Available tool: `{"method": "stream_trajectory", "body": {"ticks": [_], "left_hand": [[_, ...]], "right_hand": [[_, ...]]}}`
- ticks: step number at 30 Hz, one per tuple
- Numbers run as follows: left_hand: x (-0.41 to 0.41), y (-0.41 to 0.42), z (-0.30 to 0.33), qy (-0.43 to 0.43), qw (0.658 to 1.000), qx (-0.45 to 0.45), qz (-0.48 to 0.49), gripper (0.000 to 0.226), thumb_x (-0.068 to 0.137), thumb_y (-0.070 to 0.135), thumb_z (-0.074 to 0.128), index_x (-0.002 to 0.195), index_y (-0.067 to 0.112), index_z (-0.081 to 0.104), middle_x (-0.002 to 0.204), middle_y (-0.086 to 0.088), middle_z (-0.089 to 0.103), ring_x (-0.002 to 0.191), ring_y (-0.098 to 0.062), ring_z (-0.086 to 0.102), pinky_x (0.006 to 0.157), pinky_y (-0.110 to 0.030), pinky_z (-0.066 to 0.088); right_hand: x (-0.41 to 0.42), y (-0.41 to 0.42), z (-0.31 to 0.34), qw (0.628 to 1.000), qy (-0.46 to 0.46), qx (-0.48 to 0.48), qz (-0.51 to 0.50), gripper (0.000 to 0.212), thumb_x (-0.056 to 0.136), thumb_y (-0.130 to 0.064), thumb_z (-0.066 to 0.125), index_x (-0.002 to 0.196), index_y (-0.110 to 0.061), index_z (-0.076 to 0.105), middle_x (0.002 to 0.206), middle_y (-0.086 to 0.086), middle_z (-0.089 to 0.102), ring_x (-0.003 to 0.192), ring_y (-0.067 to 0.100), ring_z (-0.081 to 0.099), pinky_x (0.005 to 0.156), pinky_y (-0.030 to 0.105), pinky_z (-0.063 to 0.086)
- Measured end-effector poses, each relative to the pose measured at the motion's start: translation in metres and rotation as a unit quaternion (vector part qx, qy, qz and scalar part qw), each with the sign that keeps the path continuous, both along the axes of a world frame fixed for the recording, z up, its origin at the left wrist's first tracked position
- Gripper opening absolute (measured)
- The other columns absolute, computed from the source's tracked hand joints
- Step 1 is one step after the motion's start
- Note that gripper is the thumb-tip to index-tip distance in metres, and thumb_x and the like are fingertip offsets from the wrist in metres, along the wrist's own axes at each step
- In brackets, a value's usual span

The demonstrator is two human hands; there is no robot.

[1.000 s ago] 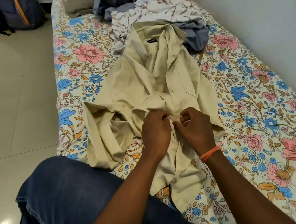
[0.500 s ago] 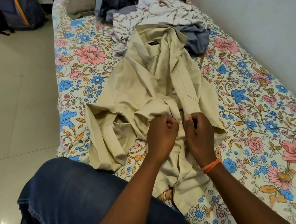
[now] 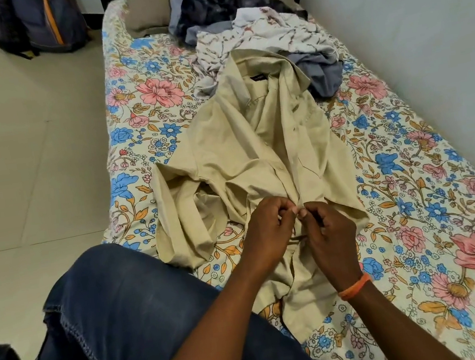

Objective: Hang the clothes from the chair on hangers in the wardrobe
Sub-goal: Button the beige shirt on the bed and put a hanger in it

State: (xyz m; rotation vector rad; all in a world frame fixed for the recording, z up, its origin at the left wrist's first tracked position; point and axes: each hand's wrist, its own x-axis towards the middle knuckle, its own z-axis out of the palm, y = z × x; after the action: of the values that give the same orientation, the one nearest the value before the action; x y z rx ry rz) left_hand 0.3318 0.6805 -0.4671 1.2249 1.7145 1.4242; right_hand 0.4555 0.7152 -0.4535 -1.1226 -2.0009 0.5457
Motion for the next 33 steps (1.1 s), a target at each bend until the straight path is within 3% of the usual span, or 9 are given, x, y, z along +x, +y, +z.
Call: {"method": "stream_trajectory", "body": {"ticks": [7,11,14,19,23,27,30,33], "left_hand": [[-0.001,-0.001,0.0,-0.017,1.0,-0.017,-0.01,0.014,0.092,0.019,0.062,0.081,0.027,0.061,0.083,0.011,0.06,0.079,-0.003,0.056,0.068,-0.018,0.042],[-0.003,-0.001,-0.001,-0.017,0.999,-0.023,-0.017,0.01,0.092,0.02,0.062,0.082,0.022,0.064,0.084,0.009,0.061,0.078,-0.003,0.057,0.068,-0.02,0.044],[-0.003,-0.001,-0.004,-0.005,1.0,-0.025,-0.014,0.008,0.093,0.021,0.061,0.085,0.019,0.065,0.087,0.007,0.062,0.081,-0.005,0.057,0.072,-0.027,0.046],[-0.001,-0.002,-0.002,-0.003,1.0,-0.021,-0.001,0.009,0.093,0.022,0.06,0.086,0.02,0.065,0.086,0.01,0.06,0.082,-0.002,0.056,0.07,-0.02,0.043],[0.0,-0.003,-0.001,-0.004,0.999,-0.033,0.003,0.008,0.093,0.024,0.06,0.086,0.025,0.063,0.088,0.01,0.06,0.082,0.001,0.055,0.069,-0.015,0.04],[-0.002,-0.003,-0.002,-0.021,0.999,-0.026,-0.011,0.009,0.092,0.02,0.061,0.085,0.025,0.065,0.089,0.009,0.064,0.083,-0.003,0.058,0.07,-0.018,0.043],[-0.002,-0.002,-0.002,-0.059,0.998,-0.025,-0.007,0.013,0.092,0.016,0.062,0.083,0.025,0.067,0.079,0.012,0.064,0.068,0.0,0.059,0.065,-0.02,0.043],[0.0,-0.003,0.002,-0.106,0.994,-0.038,0.004,0.015,0.094,0.02,0.061,0.083,0.027,0.07,0.064,0.016,0.062,0.054,0.002,0.056,0.059,-0.023,0.044]], "right_hand": [[-0.002,-0.003,0.002,0.996,0.037,-0.074,-0.031,0.006,0.092,-0.012,0.069,0.089,-0.016,0.073,0.078,-0.013,0.07,0.074,0.003,0.065,0.065,0.01,0.046],[-0.003,-0.002,0.005,0.975,0.102,-0.186,-0.066,0.015,0.087,-0.015,0.075,0.084,-0.03,0.072,0.078,-0.009,0.074,0.075,0.005,0.07,0.07,0.019,0.054],[-0.004,-0.004,0.007,0.94,0.183,-0.282,-0.06,0.007,0.085,-0.01,0.075,0.091,-0.014,0.077,0.082,0.005,0.077,0.079,0.02,0.073,0.074,0.032,0.057],[-0.007,-0.008,0.014,0.895,0.258,-0.356,-0.077,0.014,0.086,-0.004,0.071,0.099,-0.003,0.076,0.09,0.01,0.077,0.084,0.019,0.07,0.079,0.032,0.054],[-0.005,-0.011,0.013,0.918,0.217,-0.323,-0.074,0.015,0.087,-0.005,0.071,0.1,-0.009,0.078,0.088,0.004,0.078,0.087,0.019,0.073,0.08,0.033,0.056],[-0.001,-0.012,0.015,0.957,0.146,-0.243,-0.068,0.015,0.085,-0.005,0.072,0.095,-0.015,0.079,0.081,-0.002,0.077,0.079,0.013,0.074,0.074,0.03,0.058],[0.001,-0.007,0.017,0.976,0.092,-0.188,-0.06,0.012,0.084,-0.007,0.074,0.089,-0.016,0.079,0.079,-0.005,0.075,0.074,0.007,0.072,0.071,0.03,0.059],[0.0,-0.001,0.014,0.985,0.071,-0.143,-0.063,0.007,0.08,-0.008,0.078,0.083,-0.014,0.078,0.079,-0.004,0.073,0.074,0.01,0.07,0.068,0.031,0.059]]}}
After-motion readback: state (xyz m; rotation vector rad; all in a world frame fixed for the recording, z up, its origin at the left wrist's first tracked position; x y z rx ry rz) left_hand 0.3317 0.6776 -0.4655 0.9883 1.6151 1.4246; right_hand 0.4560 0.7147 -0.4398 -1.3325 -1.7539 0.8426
